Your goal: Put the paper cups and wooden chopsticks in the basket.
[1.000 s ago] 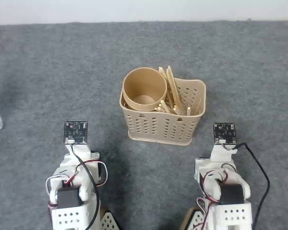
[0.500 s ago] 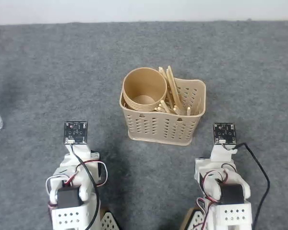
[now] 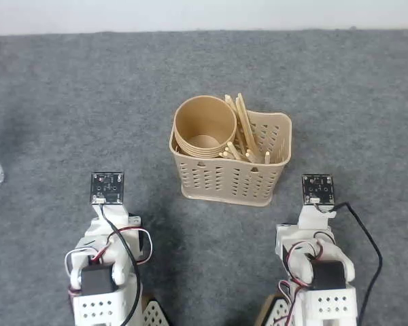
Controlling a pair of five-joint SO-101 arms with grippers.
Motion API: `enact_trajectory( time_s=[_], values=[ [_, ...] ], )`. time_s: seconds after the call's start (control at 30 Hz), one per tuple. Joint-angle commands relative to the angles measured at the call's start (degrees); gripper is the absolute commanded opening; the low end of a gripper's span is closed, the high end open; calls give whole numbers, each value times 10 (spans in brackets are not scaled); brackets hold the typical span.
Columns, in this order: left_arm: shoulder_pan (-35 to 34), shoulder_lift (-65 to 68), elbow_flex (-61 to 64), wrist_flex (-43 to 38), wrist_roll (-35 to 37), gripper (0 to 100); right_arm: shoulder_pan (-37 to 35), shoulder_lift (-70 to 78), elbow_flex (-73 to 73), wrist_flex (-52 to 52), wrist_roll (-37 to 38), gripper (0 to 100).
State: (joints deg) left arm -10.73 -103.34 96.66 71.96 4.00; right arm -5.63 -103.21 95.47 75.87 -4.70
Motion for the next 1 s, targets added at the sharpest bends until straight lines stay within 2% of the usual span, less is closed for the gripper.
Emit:
enact_trajectory(
  time_s=[0.0, 0.63, 0.83, 0.97],
  values=[
    [2, -8, -3, 4, 6, 13, 0, -7, 10, -9, 1, 8],
    [-3, -8, -2, 4, 7, 13, 0, -7, 10, -9, 1, 8],
    [-105, -8, -2, 4, 8, 13, 0, -7, 10, -9, 1, 8],
    [-96, -8, -2, 4, 20, 13, 0, -7, 10, -9, 1, 8]
  ],
)
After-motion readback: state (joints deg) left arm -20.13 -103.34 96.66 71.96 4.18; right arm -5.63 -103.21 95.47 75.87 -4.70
